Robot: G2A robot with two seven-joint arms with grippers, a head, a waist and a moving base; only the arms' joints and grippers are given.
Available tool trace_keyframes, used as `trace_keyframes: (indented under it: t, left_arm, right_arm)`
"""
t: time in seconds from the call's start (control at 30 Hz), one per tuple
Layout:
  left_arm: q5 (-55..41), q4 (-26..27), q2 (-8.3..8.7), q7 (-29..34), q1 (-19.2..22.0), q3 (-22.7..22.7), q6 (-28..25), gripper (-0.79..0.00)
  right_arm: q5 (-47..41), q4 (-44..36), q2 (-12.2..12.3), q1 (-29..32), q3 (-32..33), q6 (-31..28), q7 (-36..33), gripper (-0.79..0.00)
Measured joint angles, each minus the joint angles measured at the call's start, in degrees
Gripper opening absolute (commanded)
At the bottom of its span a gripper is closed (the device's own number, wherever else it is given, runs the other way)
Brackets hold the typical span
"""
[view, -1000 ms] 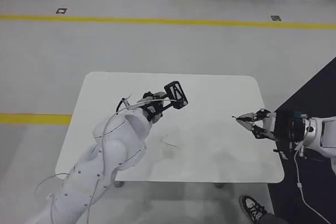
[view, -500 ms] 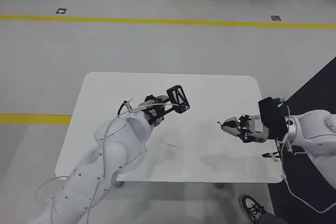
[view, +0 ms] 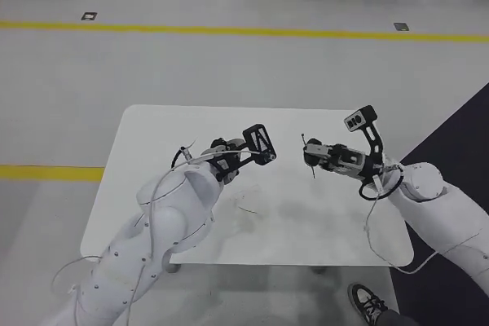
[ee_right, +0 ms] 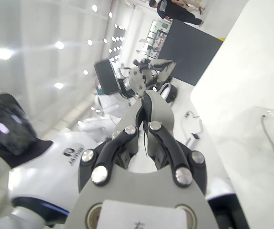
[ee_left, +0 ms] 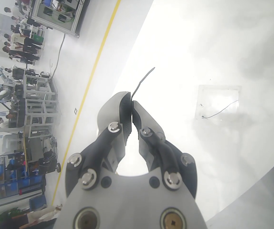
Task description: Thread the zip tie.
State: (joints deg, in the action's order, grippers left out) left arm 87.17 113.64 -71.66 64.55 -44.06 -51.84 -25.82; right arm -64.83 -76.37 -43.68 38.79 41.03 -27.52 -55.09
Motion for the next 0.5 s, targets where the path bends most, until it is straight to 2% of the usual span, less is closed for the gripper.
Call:
trace_keyframes:
  t: [0.1, 0.37, 0.43, 0.5]
  left_arm:
    - [0.0, 0.0, 0.0, 0.0, 0.0, 0.0, 0.0, -0.785]
    - [0.0, 0.0, 0.0, 0.0, 0.0, 0.0, 0.0, -0.785]
    - [0.0, 0.0, 0.0, 0.0, 0.0, 0.0, 0.0, -0.785]
    - [0.0, 0.0, 0.0, 0.0, 0.0, 0.0, 0.0, -0.785]
  right_arm:
    - [-2.65, 1.82, -1.37, -2.14, -1.67, 1.68, -5.3, -0.785]
    - [-1.43, 1.61, -1.29, -1.78, -1.58, 1.58, -3.72, -0.785]
    - [-3.56, 0.34, -1.55, -1.08, -1.48, 4.05, -4.78, -0.785]
    - [-4.93, 0.78, -2.05, -1.23, -2.19, 9.78, -3.95, -0.785]
